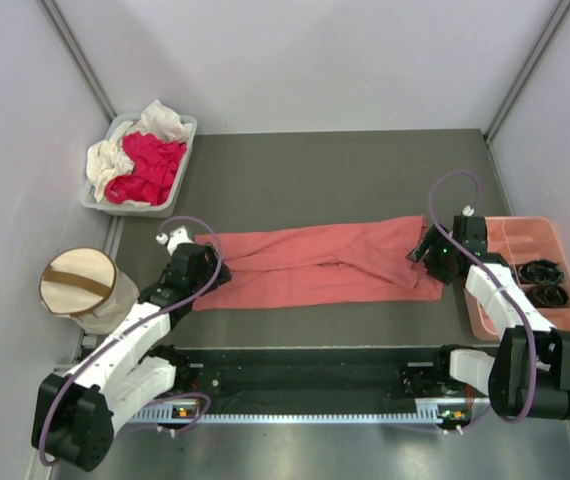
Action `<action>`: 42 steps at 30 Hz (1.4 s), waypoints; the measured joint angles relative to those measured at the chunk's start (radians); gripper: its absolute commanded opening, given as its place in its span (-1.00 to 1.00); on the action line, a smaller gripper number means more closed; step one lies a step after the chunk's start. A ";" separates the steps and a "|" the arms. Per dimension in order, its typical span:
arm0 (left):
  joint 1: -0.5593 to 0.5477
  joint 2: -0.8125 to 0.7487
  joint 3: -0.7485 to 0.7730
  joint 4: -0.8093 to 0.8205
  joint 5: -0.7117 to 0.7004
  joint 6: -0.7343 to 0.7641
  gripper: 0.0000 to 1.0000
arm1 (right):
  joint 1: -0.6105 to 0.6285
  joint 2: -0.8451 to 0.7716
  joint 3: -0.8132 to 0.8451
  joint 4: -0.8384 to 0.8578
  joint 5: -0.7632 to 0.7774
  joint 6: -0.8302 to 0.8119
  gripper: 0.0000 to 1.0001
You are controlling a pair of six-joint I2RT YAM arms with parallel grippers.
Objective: Fold and stack the t-shirts
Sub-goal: Fold the other side of the tshirt into a rectangle
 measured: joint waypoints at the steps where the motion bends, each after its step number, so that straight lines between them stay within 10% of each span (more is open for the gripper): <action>1: 0.000 -0.011 0.001 -0.001 -0.001 0.000 0.48 | 0.000 0.001 0.000 -0.001 0.000 0.000 0.33; 18: 0.009 0.381 0.278 0.158 -0.251 0.069 0.47 | 0.000 0.403 0.422 0.055 0.054 0.025 0.09; 42: 0.104 0.388 0.238 0.183 -0.258 0.090 0.44 | 0.000 0.583 0.518 0.035 0.114 0.038 -0.28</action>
